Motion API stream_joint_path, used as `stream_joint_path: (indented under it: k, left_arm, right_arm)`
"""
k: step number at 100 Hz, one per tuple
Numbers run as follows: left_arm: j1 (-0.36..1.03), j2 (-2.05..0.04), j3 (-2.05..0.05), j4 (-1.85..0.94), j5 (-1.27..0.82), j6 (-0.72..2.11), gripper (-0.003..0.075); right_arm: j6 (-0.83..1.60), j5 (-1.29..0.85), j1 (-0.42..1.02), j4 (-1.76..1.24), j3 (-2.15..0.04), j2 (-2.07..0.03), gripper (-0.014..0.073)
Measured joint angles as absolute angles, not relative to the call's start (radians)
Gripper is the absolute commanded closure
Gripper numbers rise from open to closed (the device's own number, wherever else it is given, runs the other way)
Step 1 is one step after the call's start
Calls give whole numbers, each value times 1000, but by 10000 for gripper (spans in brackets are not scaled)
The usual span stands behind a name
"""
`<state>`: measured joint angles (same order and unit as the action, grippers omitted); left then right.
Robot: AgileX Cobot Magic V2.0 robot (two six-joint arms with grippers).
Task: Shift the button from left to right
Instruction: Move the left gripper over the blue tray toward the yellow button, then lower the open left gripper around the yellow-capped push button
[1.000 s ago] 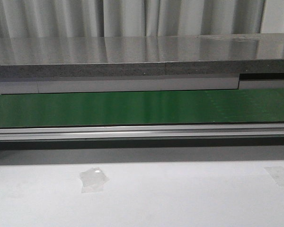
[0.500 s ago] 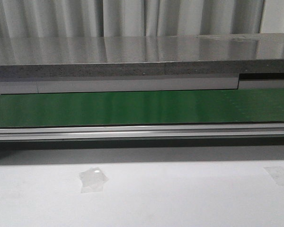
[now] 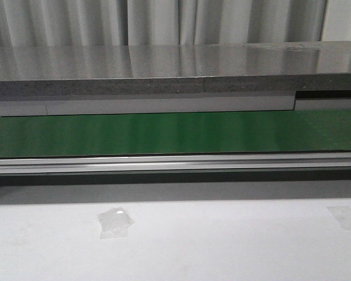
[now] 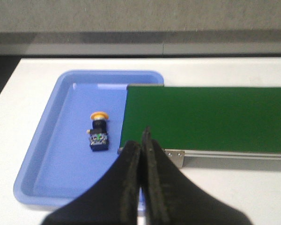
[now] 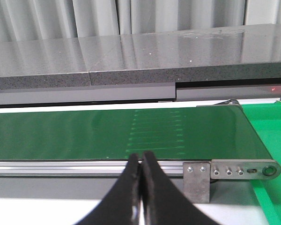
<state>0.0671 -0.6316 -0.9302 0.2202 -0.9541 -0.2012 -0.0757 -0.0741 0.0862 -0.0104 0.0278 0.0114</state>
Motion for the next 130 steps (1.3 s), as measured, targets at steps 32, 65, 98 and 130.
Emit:
stream_joint_path:
  k: [32,65,98,130]
  left_arm:
    - [67,-869,-955,227,-984,-201,740]
    - [67,-932,-955,229,-961,-187,432]
    - [67,-932,-955,251,-959,-179,41]
    - [73,-932,-955,268,-931,-179,116]
  right_arm:
    - [-76,-74,86,-10,28,11,662]
    - [-76,-74,86,-10,28,11,662]
    - [-76,-74,86,-10,28,11,662]
    - [-76,-74,86,-10,28,11,662]
